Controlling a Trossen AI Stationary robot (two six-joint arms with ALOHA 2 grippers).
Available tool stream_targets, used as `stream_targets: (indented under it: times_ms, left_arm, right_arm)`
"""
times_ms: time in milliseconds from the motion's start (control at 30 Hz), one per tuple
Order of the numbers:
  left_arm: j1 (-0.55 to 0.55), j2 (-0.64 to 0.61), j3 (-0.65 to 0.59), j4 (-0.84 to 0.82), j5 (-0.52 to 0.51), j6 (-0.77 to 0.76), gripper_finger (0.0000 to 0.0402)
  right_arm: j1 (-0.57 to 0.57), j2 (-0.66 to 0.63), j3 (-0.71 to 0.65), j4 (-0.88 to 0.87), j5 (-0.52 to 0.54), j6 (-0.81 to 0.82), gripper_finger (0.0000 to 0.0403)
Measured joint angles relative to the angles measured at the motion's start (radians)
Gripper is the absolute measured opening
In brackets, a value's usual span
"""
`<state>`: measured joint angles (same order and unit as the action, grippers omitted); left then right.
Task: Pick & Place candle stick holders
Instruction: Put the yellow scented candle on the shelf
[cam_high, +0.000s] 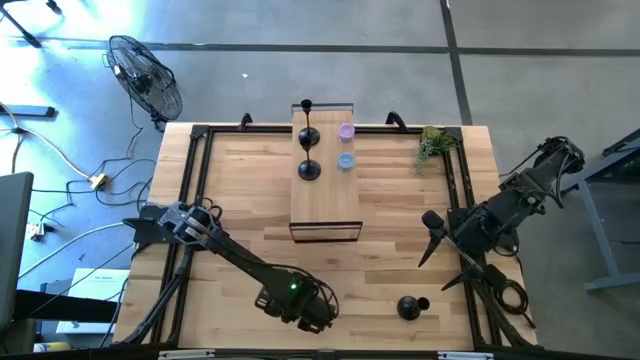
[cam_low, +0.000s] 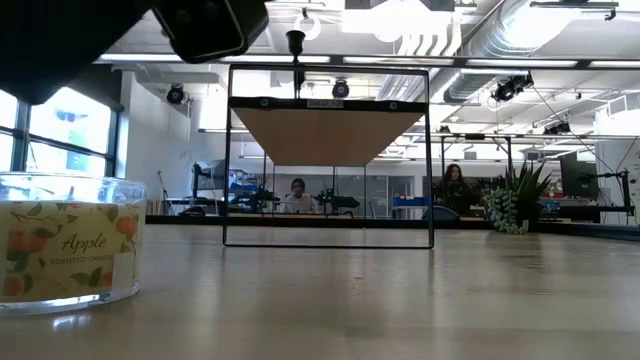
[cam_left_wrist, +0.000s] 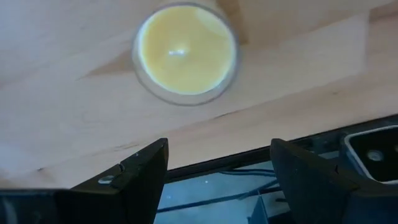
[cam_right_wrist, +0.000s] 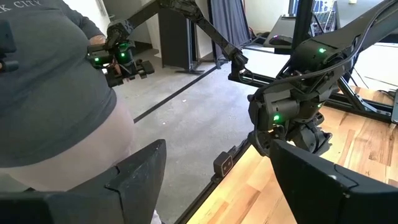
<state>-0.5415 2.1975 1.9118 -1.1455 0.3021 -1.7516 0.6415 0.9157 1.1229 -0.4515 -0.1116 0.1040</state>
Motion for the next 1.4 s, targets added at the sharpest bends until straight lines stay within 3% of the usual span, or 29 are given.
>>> stream_targets:
  times_ms: [967,1100,1300,1400]
  left_arm:
    - [0.005,0.002,0.000,-0.028,-0.022,0.054,0.0275]
    - [0.005,0.002,0.000,-0.031,-0.024,0.050,0.0302]
    - [0.005,0.002,0.000,-0.035,-0.020,0.044,0.0389]
    - [0.005,0.002,0.000,-0.036,-0.023,0.045,0.0386]
  right_arm:
    - [0.000,0.000,0.000,0.007,0.000,0.003,0.0281]
    - [0.000,0.000,0.000,0.007,0.000,0.004,0.0281]
    - [0.000,0.000,0.000,0.007,0.000,0.003,0.0281]
    - [0.000,0.000,0.000,0.007,0.000,0.004,0.0281]
